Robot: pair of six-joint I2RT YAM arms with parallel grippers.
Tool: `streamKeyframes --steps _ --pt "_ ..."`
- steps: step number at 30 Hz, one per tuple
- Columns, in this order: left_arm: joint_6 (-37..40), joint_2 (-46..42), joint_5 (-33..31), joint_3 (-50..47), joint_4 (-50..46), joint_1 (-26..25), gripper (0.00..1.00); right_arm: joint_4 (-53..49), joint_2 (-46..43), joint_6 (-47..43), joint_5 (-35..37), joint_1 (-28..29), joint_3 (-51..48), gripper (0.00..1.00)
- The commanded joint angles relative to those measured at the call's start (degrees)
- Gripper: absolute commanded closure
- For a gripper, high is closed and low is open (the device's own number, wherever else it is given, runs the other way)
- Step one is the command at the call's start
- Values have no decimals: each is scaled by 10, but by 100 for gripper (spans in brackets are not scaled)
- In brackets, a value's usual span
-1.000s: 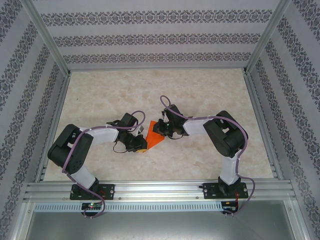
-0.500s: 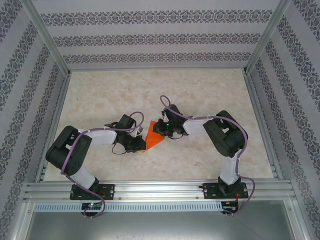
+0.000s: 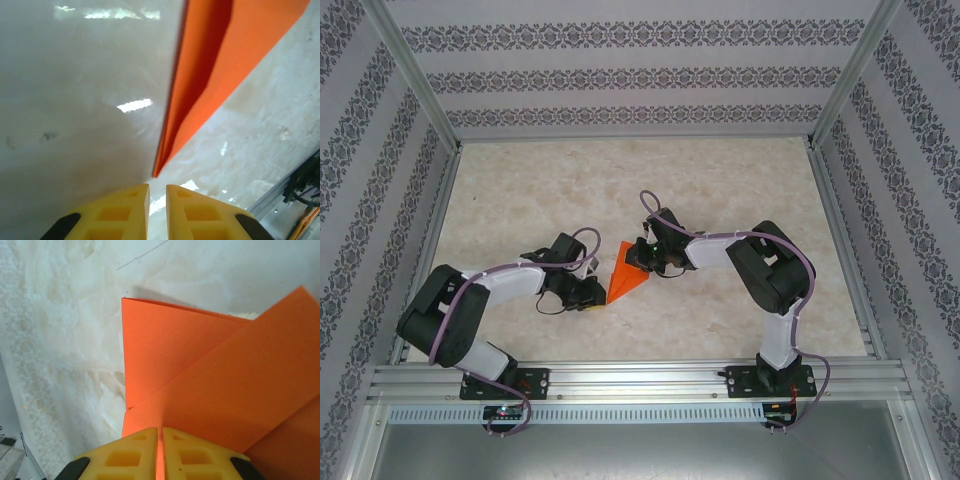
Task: Fold a paper plane with a square sheet of paper (pick it up from the middle)
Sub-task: Fourth fold the wing at the center of the table.
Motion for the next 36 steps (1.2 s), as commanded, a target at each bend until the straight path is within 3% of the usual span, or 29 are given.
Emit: streamKeyframes --steps 1,12,18,27,36 --pt "-14 -35 14 22 -17 12 80 -66 35 -18 74 2 -10 87" --pt "-54 73 72 84 102 11 76 -62 37 -13 72 4 -3 87" --pt "-41 129 85 80 106 9 76 -68 37 -15 72 6 6 86" --pt "22 144 -9 53 20 9 80 -75 31 -17 73 5 8 85" --pt "31 128 -15 62 9 10 81 -86 -8 -29 63 0 21 85"
